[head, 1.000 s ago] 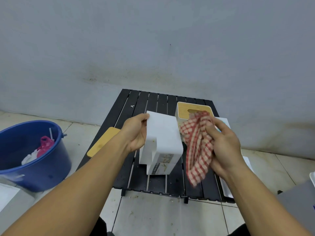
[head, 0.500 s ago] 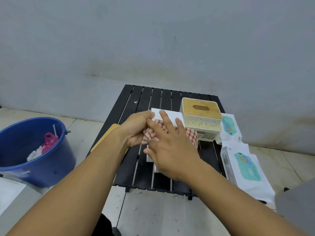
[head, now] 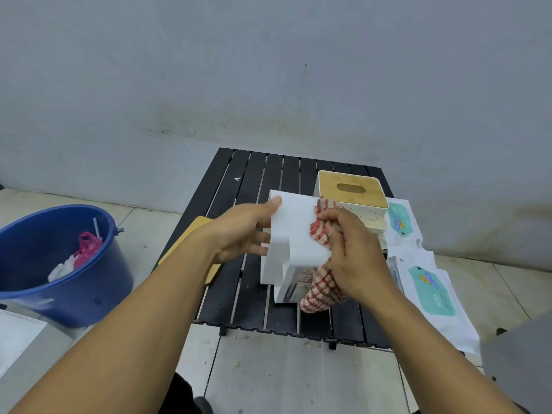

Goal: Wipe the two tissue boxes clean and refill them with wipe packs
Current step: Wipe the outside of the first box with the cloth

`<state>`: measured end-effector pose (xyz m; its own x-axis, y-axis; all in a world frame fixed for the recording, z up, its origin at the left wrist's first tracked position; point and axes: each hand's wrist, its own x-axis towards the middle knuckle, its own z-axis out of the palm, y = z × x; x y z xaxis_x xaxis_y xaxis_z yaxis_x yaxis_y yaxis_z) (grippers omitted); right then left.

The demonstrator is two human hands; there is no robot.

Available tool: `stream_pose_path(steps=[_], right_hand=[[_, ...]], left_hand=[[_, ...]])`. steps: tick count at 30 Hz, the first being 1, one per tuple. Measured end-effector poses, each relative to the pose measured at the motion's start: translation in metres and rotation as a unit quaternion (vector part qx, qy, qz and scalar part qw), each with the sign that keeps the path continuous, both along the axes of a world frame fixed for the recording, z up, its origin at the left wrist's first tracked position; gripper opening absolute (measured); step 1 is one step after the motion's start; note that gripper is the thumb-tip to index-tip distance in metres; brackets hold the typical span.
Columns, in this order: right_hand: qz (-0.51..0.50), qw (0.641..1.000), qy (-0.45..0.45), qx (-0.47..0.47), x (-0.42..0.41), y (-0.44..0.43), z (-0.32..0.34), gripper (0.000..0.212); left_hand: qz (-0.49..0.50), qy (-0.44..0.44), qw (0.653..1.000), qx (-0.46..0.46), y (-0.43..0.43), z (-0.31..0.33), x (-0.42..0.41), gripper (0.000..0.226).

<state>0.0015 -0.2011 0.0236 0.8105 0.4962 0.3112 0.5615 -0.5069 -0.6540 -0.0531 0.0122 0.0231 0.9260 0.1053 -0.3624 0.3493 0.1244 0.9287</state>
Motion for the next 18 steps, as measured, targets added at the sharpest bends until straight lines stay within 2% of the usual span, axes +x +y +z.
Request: stream_pose_path(steps=[2,4,7,9,11,13,16,18], right_hand=[[-0.018,0.999,-0.022,-0.028,-0.002,-0.004,0.003,0.024],[-0.043,0.999,-0.006,-0.009,0.001,-0.006,0.008,0.024],[-0.088,0.987,0.093,0.094,0.01,-0.008,0.012,0.031],[-0.093,0.974,0.112,0.174,0.014,-0.008,0.016,0.029],[-0.068,0.972,0.054,0.217,0.014,-0.007,0.019,0.026],[-0.025,0.974,-0.057,0.219,0.011,-0.006,0.02,0.03],[0.029,0.967,-0.193,0.163,0.005,0.001,0.018,0.031],[0.054,0.965,-0.22,0.131,0.004,0.006,0.016,0.03]], left_hand=[[-0.124,0.018,0.989,0.081,0.007,-0.004,-0.014,0.042],[-0.176,0.012,0.979,0.106,0.009,-0.009,-0.023,0.036],[-0.111,-0.035,0.99,0.078,0.005,-0.008,-0.024,0.03],[-0.074,-0.066,0.992,0.074,0.0,-0.008,-0.019,0.031],[-0.034,-0.09,0.993,0.067,-0.006,-0.008,-0.014,0.03],[0.006,-0.106,0.993,0.054,-0.011,-0.007,-0.009,0.026],[0.048,-0.12,0.991,0.036,-0.019,-0.005,-0.005,0.023],[0.072,-0.125,0.989,0.015,-0.022,-0.006,-0.003,0.024]])
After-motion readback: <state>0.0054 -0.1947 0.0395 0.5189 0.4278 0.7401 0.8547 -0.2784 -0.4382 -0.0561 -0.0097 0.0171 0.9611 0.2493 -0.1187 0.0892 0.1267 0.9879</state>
